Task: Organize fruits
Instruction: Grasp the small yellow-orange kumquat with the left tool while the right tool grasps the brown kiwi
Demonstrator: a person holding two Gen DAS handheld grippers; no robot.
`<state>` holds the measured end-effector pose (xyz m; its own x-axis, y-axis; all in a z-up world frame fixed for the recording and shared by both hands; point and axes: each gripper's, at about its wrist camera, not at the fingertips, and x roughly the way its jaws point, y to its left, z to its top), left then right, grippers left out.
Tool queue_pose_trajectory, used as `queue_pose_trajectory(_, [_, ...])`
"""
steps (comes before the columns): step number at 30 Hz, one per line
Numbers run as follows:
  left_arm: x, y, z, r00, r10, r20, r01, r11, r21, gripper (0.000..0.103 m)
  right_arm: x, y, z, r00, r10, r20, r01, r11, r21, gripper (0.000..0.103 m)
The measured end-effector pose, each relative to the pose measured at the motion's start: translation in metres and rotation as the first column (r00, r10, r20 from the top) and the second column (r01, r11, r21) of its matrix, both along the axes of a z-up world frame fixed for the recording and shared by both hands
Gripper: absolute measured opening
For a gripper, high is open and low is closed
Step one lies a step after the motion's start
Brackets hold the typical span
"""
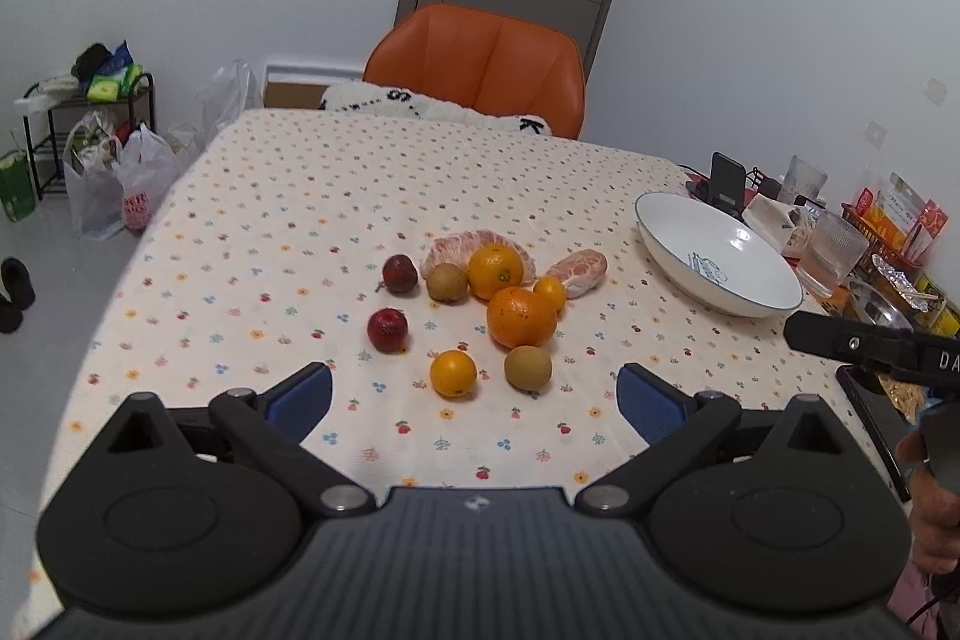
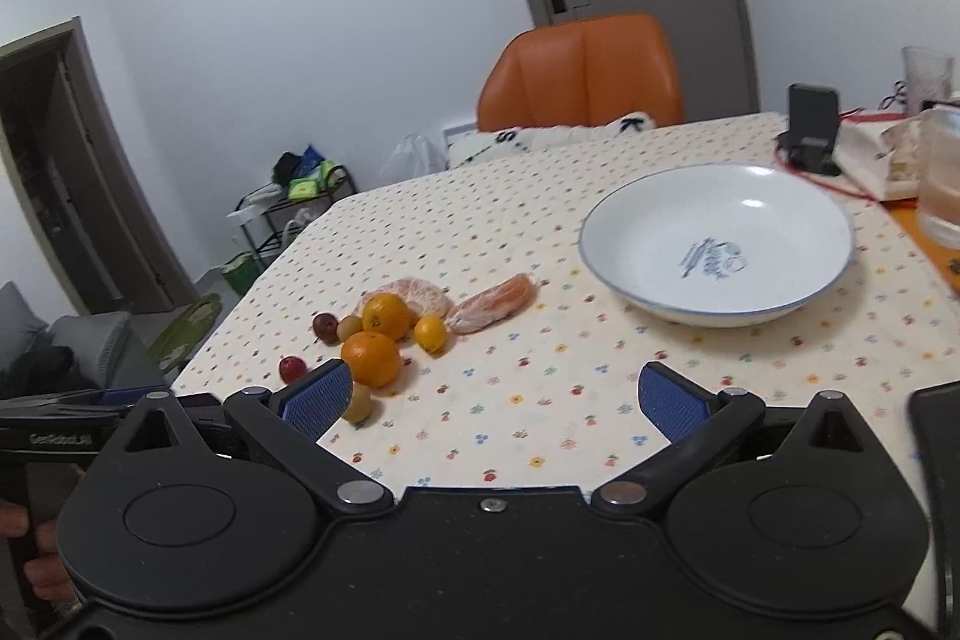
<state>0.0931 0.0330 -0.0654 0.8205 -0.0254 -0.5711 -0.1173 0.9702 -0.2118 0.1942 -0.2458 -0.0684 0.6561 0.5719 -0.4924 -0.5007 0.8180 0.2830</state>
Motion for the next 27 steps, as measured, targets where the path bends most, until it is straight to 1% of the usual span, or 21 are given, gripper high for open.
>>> queue_pose_trajectory(2, [0.004,-0.001,-0.004,1.0,-0.002,0.001,0.002,1.0,-0.001,0.101,0.004,0.004,-0.005,1.0,0.013,-0.009,-0.014,1.0,-0.007,0.103])
queue_pose_trajectory(5, [0.011,-0.002,-0.01,1.0,0.0,-0.004,0.0,1.0,0.002,0.097,0.01,0.01,-0.012,0.999,0.048,-0.024,-0.048,0.999,0.0,0.102])
queue_pose_trajectory(6, [0.014,-0.001,-0.012,1.0,0.0,-0.009,0.0,1.0,-0.004,0.094,0.012,0.012,-0.014,0.998,0.06,-0.031,-0.06,0.998,0.006,0.1])
queue_pose_trajectory(8, [0.02,0.002,-0.016,1.0,0.005,-0.017,-0.005,1.0,-0.021,0.09,0.016,0.017,-0.017,0.996,0.08,-0.043,-0.079,0.997,0.011,0.094])
queue_pose_trajectory(12, [0.031,0.005,-0.023,0.999,0.01,-0.032,-0.01,0.999,-0.03,0.079,0.023,0.027,-0.023,0.992,0.105,-0.065,-0.104,0.994,0.011,0.089])
queue_pose_trajectory(14, [0.036,0.006,-0.026,0.999,0.01,-0.037,-0.011,1.0,-0.03,0.074,0.027,0.031,-0.026,0.991,0.112,-0.073,-0.111,0.994,0.012,0.083])
queue_pose_trajectory(16, [0.041,0.007,-0.029,0.999,0.011,-0.047,-0.013,0.999,-0.036,0.066,0.029,0.036,-0.029,0.988,0.127,-0.083,-0.127,0.992,0.012,0.078])
queue_pose_trajectory(24, [0.056,0.012,-0.042,0.997,-0.001,-0.078,-0.004,0.998,-0.061,0.047,0.04,0.057,-0.036,0.974,0.193,-0.118,-0.193,0.981,0.013,0.066])
queue_pose_trajectory(26, [0.059,0.015,-0.044,0.996,-0.003,-0.086,-0.003,0.997,-0.077,0.037,0.042,0.064,-0.036,0.968,0.215,-0.126,-0.216,0.976,0.007,0.06])
queue_pose_trajectory(27, [0.059,0.016,-0.045,0.996,-0.002,-0.085,-0.005,0.997,-0.08,0.031,0.043,0.067,-0.036,0.966,0.226,-0.13,-0.227,0.974,0.005,0.059])
